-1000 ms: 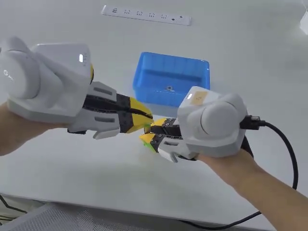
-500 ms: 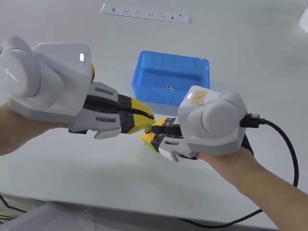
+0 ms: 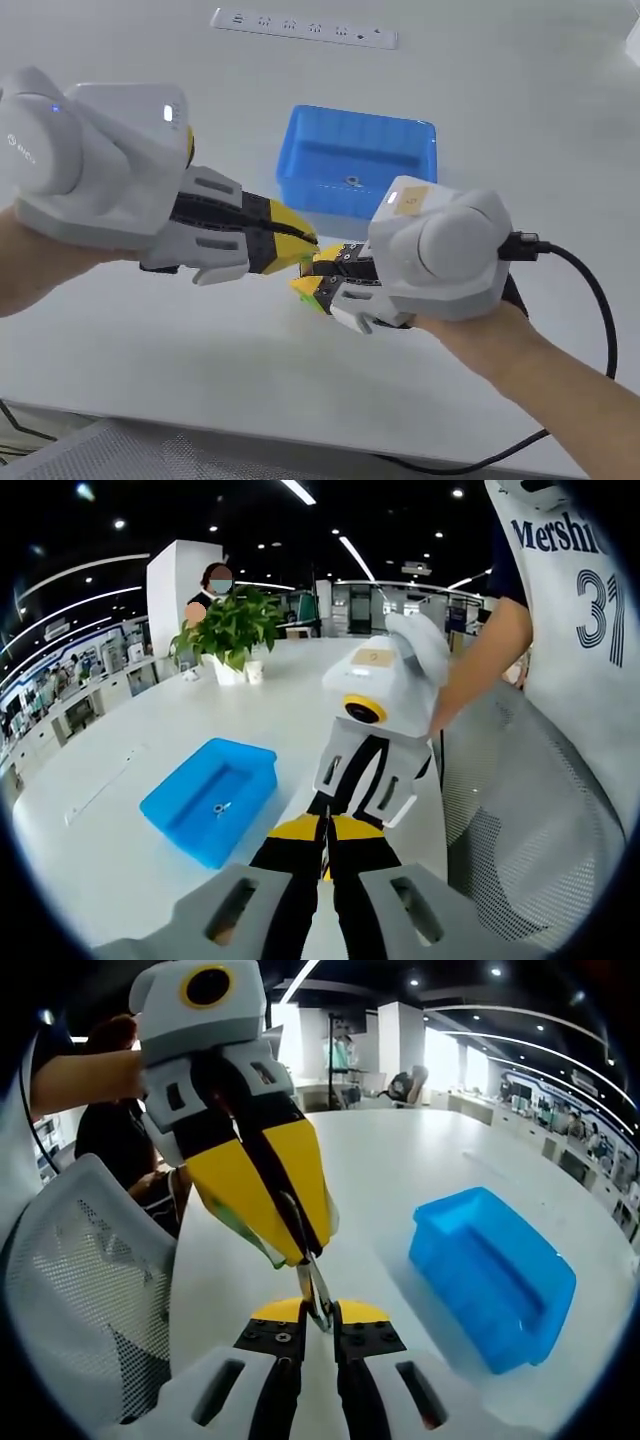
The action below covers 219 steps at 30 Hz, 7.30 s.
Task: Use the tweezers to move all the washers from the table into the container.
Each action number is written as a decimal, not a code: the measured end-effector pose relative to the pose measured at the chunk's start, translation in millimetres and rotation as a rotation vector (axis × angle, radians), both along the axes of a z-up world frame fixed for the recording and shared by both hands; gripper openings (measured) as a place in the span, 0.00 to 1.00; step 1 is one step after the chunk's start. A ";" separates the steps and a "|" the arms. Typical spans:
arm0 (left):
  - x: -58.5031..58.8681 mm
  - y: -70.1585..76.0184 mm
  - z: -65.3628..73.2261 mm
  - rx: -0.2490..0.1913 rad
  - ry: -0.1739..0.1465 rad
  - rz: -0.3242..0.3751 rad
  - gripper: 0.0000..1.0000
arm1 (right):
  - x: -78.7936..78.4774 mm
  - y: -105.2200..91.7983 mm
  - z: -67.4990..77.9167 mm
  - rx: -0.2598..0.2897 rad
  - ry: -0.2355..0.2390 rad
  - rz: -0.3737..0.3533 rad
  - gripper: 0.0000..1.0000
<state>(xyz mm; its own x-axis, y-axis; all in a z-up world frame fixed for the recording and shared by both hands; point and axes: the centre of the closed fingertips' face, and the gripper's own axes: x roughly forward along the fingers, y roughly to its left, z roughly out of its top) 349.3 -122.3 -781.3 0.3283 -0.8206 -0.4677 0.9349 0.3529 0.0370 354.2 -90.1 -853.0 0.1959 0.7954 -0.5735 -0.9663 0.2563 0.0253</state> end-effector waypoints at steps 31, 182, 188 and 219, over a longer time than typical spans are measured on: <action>65.8 -10.0 78.9 -0.034 -0.220 -0.058 0.05 | 76.5 -13.0 88.0 0.054 -0.228 -0.074 0.11; 26.6 8.7 -102.5 0.320 0.066 -0.127 0.09 | 32.1 -65.4 -27.1 -0.279 0.004 -0.083 0.09; 29.2 12.0 -102.1 0.331 0.063 -0.117 0.09 | 32.4 -66.5 -27.2 -0.278 0.012 -0.090 0.09; -18.1 56.7 20.2 -0.109 -0.044 0.589 0.11 | 18.5 -174.2 67.4 0.053 -0.096 -0.624 0.12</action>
<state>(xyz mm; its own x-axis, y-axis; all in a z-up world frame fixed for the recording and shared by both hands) 331.3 -65.6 -761.1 0.7596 -0.5373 -0.3666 0.5793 0.8151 0.0059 372.7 -264.3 -785.5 0.6811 0.5415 -0.4929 -0.6336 0.7732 -0.0260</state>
